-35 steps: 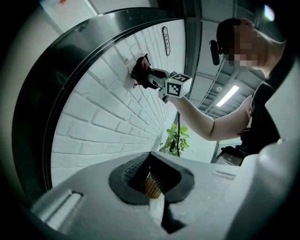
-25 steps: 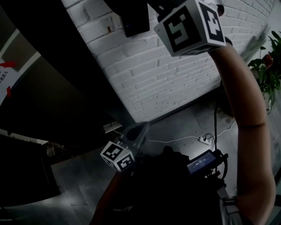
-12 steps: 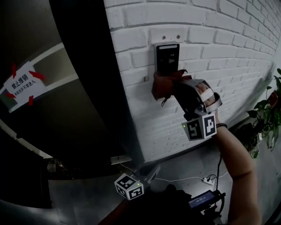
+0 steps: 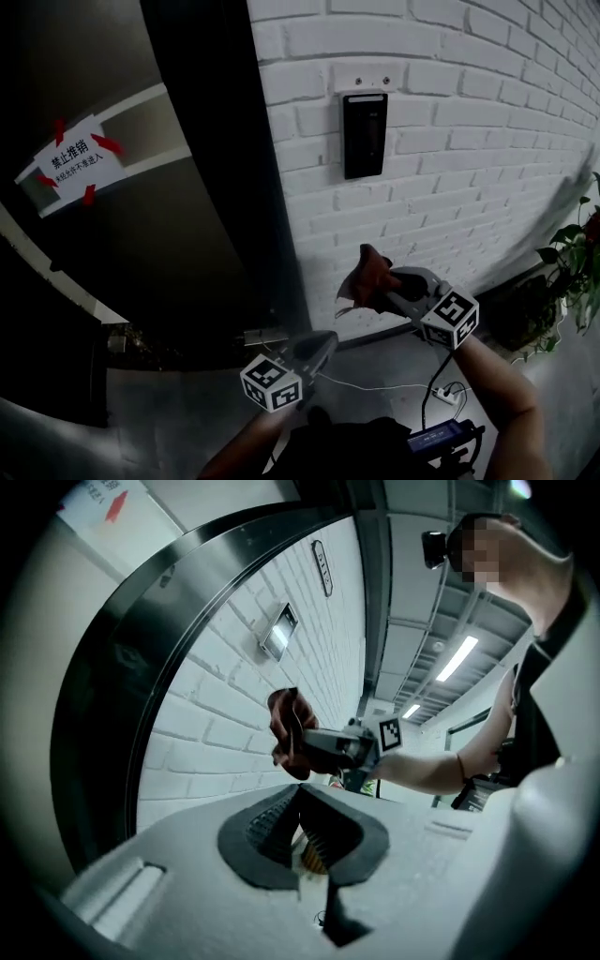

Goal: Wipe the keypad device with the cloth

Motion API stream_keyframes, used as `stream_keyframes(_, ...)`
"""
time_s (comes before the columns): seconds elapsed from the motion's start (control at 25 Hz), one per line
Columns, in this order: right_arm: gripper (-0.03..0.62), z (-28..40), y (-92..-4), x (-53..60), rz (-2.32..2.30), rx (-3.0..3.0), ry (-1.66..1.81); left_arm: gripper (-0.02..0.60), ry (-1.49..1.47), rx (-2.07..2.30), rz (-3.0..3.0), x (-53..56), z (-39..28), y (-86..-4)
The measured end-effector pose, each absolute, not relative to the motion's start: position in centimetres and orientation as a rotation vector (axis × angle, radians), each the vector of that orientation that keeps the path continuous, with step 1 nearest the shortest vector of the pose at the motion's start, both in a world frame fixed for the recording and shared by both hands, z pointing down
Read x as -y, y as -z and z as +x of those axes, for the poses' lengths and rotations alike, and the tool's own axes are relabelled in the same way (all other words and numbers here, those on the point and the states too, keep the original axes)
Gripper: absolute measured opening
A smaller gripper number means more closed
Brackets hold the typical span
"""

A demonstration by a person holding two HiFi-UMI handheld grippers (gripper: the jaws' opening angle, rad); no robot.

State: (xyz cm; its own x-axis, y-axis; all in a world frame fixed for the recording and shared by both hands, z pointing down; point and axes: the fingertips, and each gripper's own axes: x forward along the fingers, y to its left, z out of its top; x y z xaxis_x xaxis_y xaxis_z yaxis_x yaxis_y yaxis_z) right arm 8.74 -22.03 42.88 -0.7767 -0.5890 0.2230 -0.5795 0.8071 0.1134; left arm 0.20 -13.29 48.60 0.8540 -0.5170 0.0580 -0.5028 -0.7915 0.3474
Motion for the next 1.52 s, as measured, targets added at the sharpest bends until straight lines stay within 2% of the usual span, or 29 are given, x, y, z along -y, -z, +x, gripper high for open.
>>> stream_keyframes(0.32, 0.091, 14.2, -55.4, 11.2, 0.714, 2.831, -0.289, 0.005, 0.122, 0.775, 2.597, 7.2, 5.4, -51.2)
stream_keyframes(0.52, 0.092, 17.1, -59.1, 4.6, 0.644, 2.913, -0.533, 0.004, 0.04, 0.818, 2.572, 2.9, 8.2, -53.4)
stream_keyframes(0.92, 0.091, 17.8, -59.0, -1.0, 0.51, 3.02, -0.549, 0.005, -0.02, 0.891, 2.553, -1.6, 7.5, -55.5)
stream_keyframes(1.08, 0.091, 19.4, -59.2, -1.4, 0.653, 2.986, -0.558, 0.005, -0.002, 0.862, 2.569, -2.6, 6.4, -55.4)
stream_keyframes(1.52, 0.091, 12.9, -56.9, -3.3, 0.846, 3.069, -0.551, 0.005, 0.034, 0.851, 2.57, -3.9, 3.2, -55.6)
